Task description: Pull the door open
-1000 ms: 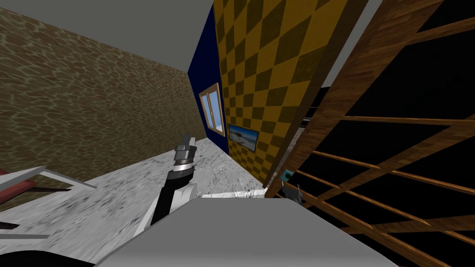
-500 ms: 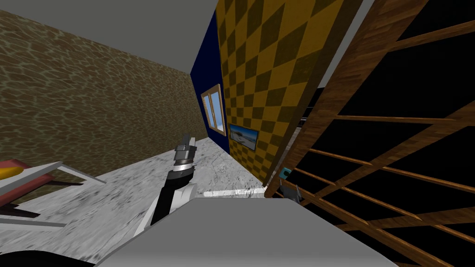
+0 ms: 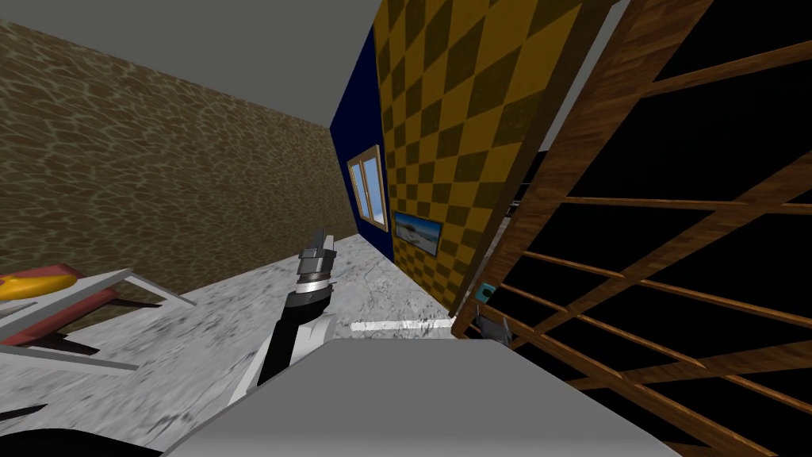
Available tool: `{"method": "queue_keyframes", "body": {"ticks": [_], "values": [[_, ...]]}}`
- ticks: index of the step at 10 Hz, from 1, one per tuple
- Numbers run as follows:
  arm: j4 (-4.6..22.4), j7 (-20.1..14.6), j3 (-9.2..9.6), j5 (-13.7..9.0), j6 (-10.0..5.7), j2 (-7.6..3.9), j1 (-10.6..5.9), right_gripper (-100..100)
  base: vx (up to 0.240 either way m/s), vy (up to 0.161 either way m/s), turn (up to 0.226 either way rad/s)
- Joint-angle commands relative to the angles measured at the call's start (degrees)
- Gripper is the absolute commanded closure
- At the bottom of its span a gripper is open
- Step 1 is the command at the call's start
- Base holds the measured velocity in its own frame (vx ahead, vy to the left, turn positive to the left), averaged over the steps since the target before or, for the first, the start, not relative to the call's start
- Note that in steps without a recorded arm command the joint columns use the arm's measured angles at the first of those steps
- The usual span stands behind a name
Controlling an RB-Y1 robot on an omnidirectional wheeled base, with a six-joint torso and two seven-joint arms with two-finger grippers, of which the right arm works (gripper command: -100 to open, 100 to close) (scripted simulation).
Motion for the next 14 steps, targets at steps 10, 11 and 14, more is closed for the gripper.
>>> {"method": "queue_keyframes", "body": {"ticks": [10,11,14], "values": [[3.0,-11.8,1.78,-3.1,-2.25,-3.67,0.28,-100,0.027,0.004,0.017],[3.6,-12.8,1.76,-3.1,-2.50,-4.49,0.33,-100,0.122,0.008,0.004],[5.6,-15.8,1.69,-3.4,-3.28,-6.99,0.50,-100,0.103,0.001,0.004]]}}
